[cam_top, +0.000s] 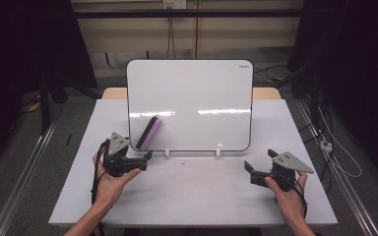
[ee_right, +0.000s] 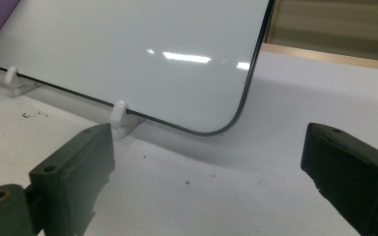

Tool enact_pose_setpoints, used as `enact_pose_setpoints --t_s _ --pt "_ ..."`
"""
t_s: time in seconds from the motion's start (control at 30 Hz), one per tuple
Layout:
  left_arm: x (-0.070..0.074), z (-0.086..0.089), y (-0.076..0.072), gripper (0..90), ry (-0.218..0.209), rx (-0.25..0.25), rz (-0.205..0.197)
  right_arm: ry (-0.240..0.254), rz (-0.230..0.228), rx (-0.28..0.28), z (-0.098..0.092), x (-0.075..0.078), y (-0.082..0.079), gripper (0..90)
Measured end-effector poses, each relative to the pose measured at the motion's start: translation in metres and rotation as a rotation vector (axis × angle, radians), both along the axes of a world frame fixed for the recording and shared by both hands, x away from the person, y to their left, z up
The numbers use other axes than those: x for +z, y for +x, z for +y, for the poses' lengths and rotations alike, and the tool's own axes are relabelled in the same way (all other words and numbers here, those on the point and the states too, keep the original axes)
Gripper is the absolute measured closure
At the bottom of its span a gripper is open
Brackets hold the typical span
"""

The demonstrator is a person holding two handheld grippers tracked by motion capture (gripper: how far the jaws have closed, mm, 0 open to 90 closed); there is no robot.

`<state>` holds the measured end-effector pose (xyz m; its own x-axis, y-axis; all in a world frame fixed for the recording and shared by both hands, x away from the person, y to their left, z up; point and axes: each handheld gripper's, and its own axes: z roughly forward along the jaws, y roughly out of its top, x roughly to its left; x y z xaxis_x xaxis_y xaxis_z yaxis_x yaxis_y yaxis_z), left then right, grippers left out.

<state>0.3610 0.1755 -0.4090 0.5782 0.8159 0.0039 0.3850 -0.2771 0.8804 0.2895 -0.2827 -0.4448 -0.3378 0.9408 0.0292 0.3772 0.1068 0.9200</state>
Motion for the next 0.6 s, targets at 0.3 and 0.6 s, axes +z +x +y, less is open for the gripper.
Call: enact_pose_setpoints --t_s 0.3,0.6 --pt "-0.006 0.025 -0.026 4.4 -0.032 0.046 0.008 -0.009 0.004 -0.001 0.000 0.000 -0.001 5.9" --pt "-0.017 0.037 -0.044 4.4 -0.040 0.061 -0.018 -0.003 -0.001 0.001 -0.002 -0.003 -0.002 6.0"
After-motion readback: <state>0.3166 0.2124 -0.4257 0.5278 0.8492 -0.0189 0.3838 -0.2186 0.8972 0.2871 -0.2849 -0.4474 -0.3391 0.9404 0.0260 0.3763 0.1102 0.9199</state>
